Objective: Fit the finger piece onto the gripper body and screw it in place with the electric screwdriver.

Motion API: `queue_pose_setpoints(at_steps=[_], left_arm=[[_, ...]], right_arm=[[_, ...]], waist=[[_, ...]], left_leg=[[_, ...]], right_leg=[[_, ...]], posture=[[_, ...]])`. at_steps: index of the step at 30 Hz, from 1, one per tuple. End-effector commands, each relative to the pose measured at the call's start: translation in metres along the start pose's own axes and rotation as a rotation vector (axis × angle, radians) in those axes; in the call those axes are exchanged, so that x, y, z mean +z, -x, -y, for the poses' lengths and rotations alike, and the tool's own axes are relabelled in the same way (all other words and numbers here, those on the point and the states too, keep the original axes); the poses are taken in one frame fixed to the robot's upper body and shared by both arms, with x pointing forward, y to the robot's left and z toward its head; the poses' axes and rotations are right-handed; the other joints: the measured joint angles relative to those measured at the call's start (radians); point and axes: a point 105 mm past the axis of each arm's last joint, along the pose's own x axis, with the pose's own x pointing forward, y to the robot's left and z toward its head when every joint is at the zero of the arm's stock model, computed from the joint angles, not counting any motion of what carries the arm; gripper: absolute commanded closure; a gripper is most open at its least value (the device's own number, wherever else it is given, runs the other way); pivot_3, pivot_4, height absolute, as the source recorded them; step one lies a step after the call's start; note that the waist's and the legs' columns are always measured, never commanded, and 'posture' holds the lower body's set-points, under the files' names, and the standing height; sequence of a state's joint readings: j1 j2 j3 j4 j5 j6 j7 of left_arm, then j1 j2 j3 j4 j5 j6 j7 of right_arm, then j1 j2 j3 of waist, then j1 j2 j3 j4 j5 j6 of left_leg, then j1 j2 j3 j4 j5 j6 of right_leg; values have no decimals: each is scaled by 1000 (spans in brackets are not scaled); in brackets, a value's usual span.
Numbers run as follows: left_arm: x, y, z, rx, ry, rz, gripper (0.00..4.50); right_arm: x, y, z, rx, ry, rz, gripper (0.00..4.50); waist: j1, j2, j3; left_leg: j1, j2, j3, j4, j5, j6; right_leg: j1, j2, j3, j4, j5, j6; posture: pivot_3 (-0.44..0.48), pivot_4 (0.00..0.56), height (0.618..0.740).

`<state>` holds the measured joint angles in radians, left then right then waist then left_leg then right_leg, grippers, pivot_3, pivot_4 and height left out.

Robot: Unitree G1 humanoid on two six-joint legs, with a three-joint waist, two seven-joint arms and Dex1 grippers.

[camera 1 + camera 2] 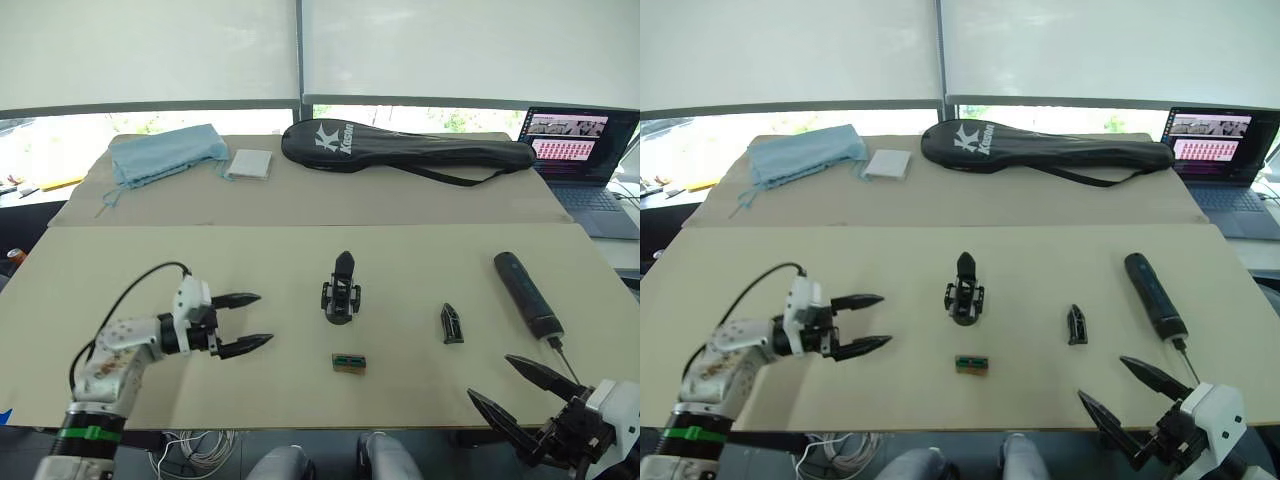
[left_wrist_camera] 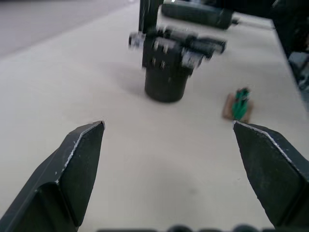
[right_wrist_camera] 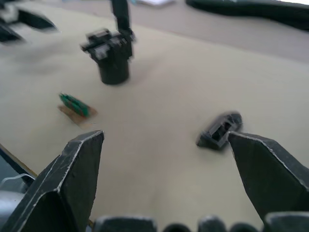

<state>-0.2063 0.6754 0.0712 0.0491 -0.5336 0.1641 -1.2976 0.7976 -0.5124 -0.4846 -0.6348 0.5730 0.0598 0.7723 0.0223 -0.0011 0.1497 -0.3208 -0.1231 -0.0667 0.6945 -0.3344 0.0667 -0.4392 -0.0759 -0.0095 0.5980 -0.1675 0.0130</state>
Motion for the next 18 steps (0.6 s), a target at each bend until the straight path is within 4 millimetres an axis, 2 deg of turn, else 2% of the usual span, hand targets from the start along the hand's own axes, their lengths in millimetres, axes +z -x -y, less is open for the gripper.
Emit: queue_pose_setpoints(at_steps=[1,3,5,14,18], left_arm=[[22,1,5,-68,-25,29,15],[26,3,11,-106,-32,16,15],[32,2,12,-106,-29,36,15],[49,-14,15,-95,-87,104,15],[49,-19,18,-94,-92,114,15]], right_arm=[[18,-6,4,-35,28,19,0],[11,-16,15,-98,-18,-114,0],[17,-26,20,-112,-53,-146,0],[32,-61,40,-58,-172,-512,0],[31,-78,50,-103,-209,-625,0]], waist=[[-4,0,0],[-14,0,0],[-17,-1,1],[-4,-5,3],[-3,-7,5]], left_leg=[[0,0,0,0,0,0],[0,0,0,0,0,0],[0,0,1,0,0,0],[-3,1,0,0,0,1],[-6,2,-1,0,2,4]], right_leg=[[0,0,0,0,0,0],[0,0,0,0,0,0],[-1,0,1,1,1,-1],[0,-1,1,-3,1,-2],[-2,-1,0,-4,2,-3]], posture=[[0,150,740],[0,150,740],[0,150,740],[0,150,740],[0,150,740]])
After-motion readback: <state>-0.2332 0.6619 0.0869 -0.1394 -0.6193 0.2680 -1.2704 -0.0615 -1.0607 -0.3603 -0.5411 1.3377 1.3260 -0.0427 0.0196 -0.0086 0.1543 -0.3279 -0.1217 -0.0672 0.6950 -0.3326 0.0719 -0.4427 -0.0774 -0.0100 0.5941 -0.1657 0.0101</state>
